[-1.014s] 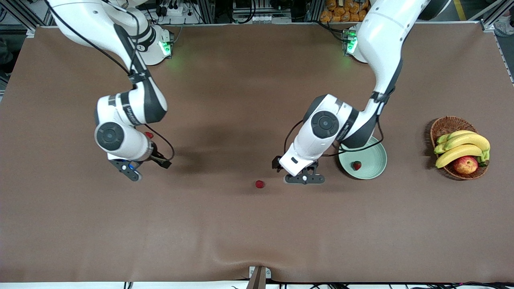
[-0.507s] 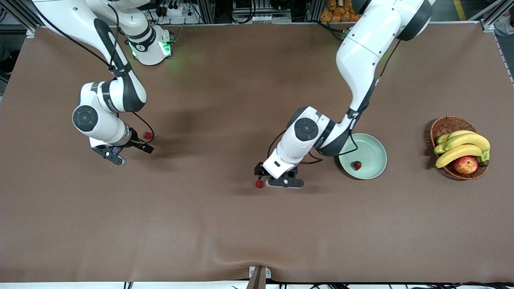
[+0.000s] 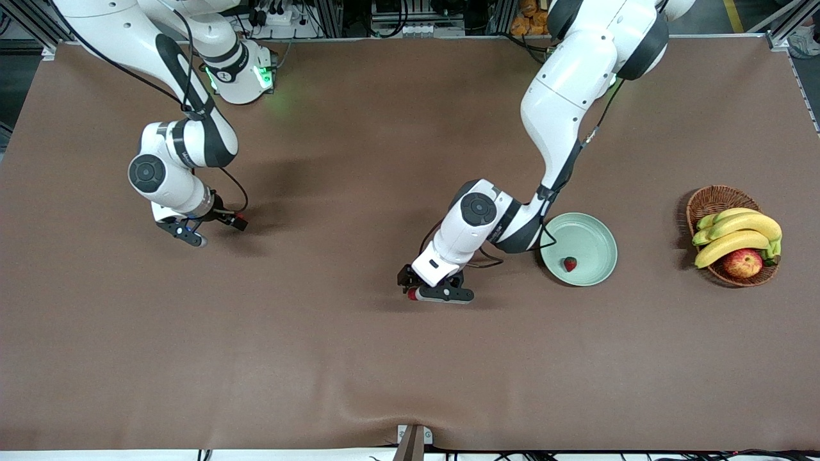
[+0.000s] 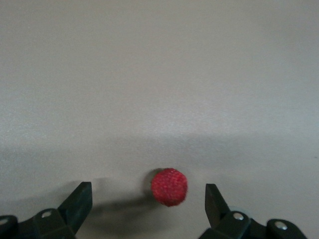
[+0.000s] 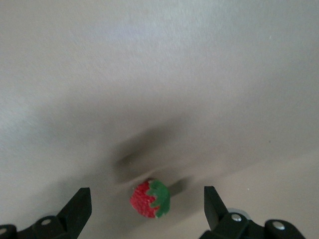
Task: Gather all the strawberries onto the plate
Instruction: 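Grasp the third strawberry with the right gripper while the left gripper grasps the second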
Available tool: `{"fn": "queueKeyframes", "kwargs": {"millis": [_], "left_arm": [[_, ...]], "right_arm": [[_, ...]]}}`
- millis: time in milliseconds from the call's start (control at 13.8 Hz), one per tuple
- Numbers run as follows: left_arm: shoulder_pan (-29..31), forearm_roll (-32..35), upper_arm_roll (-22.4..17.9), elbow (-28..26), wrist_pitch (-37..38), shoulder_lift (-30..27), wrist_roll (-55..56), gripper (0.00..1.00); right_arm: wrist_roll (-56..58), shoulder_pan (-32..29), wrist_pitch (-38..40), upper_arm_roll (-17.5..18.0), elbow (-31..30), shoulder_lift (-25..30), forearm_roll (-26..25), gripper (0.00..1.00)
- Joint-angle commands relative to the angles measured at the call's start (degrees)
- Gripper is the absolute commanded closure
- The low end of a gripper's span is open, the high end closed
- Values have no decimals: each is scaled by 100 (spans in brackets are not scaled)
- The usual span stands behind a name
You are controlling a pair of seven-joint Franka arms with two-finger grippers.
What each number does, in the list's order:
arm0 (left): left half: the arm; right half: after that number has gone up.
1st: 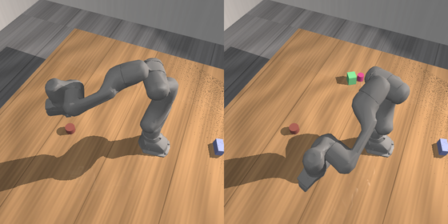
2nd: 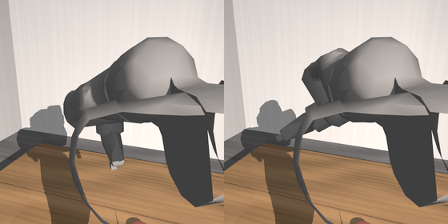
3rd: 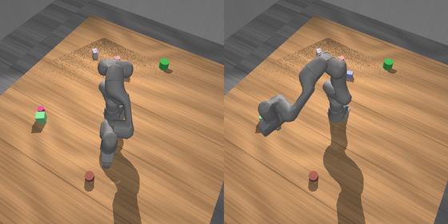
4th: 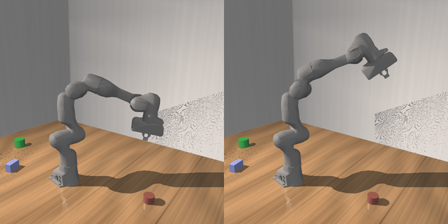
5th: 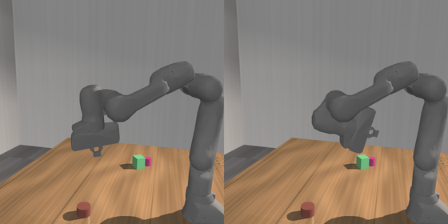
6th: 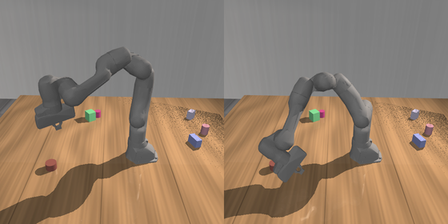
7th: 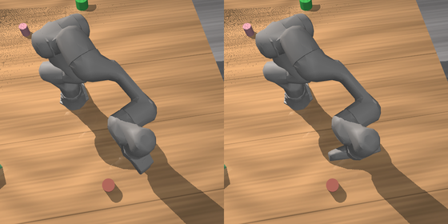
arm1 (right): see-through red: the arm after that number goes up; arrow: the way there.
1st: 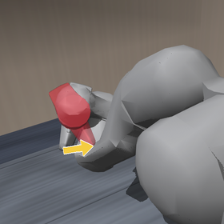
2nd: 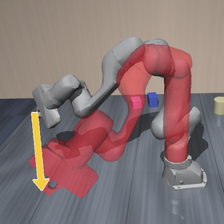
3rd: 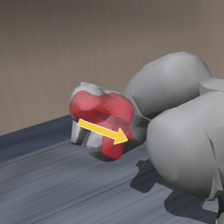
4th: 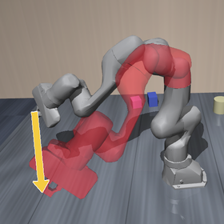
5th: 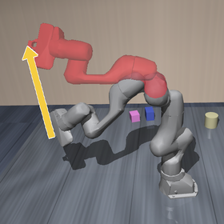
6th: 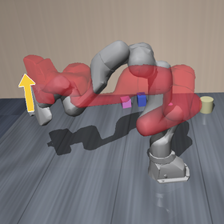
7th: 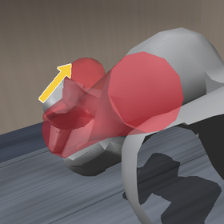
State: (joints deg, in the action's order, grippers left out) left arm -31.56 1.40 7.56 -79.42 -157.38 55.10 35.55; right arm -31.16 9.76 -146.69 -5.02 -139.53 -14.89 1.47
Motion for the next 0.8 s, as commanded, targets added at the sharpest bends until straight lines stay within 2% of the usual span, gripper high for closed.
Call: {"fn": "queueKeyframes", "kwargs": {"millis": [0, 145, 217, 362, 507, 579, 652, 724], "left_arm": [[-201, 80, -141, 207, -21, 79, 92, 1], [-245, 71, -141, 207, -21, 79, 101, 3], [-271, 71, -141, 207, -21, 79, 101, 7], [-263, 80, -150, 207, -21, 106, 40, 15], [-298, 88, -238, 216, -38, 158, 49, 26], [-315, 88, -238, 216, -47, 158, 49, 27], [-315, 80, -238, 216, -47, 150, 49, 27], [-315, 80, -238, 216, -47, 150, 66, 31]], "right_arm": [[48, -62, -114, 63, -286, 215, -32, 0], [48, -54, -150, 63, -286, 188, -24, 3], [48, -54, -150, 63, -286, 188, -24, 9], [48, -53, -150, 63, -286, 162, -24, 32], [40, -62, -150, 71, -277, 153, -15, 68], [48, -62, -150, 63, -277, 135, 107, 89], [48, -45, -159, 63, -268, 100, 308, 100], [48, -27, -159, 71, -251, 100, 415, 100]]}}
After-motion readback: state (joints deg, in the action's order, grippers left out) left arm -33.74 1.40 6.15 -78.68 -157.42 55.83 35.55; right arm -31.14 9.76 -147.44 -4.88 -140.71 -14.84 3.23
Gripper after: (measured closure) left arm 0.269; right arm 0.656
